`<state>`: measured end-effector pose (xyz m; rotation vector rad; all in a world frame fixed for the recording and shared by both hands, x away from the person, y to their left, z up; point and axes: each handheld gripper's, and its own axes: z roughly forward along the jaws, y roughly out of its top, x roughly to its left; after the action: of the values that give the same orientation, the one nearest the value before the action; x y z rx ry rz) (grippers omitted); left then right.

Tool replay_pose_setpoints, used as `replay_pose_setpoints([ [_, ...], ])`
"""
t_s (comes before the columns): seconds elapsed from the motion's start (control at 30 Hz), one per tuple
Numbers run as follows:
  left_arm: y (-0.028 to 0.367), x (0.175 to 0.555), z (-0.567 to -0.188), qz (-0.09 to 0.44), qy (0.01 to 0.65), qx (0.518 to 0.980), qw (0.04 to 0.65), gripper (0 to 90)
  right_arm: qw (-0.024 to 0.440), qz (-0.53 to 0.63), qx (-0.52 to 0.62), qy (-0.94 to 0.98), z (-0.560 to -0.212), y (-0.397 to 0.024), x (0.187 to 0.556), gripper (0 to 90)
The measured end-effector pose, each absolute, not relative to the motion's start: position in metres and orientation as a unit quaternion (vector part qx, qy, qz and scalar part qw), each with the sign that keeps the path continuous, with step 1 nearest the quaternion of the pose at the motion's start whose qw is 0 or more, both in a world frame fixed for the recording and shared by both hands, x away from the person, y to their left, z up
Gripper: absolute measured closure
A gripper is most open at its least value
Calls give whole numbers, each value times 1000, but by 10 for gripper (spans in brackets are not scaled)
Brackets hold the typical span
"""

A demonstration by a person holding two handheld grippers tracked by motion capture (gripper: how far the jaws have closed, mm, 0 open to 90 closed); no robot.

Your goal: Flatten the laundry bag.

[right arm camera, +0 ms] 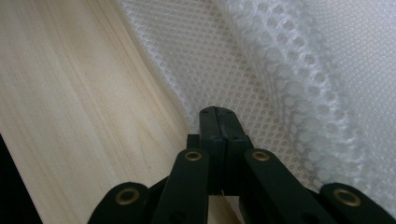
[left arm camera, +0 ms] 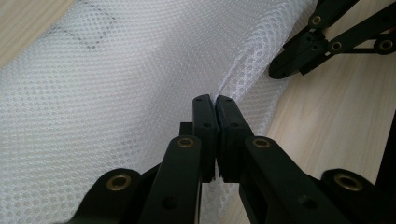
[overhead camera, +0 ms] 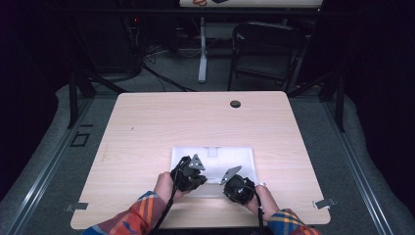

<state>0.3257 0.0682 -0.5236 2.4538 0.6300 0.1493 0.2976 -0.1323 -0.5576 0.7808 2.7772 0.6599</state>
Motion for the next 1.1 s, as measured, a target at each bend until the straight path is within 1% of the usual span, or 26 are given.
replay_pose_setpoints([
  [0.13, 69, 329, -520, 56, 240, 922, 299, 880, 94, 221, 260, 935, -558, -132, 297, 900],
  [0.73, 73, 339, -508, 61, 251, 919, 299, 880, 82, 214, 252, 940, -556, -132, 293, 900],
  [1.1, 78, 344, -497, 76, 261, 916, 294, 881, 78, 213, 245, 943, -556, -132, 289, 900],
])
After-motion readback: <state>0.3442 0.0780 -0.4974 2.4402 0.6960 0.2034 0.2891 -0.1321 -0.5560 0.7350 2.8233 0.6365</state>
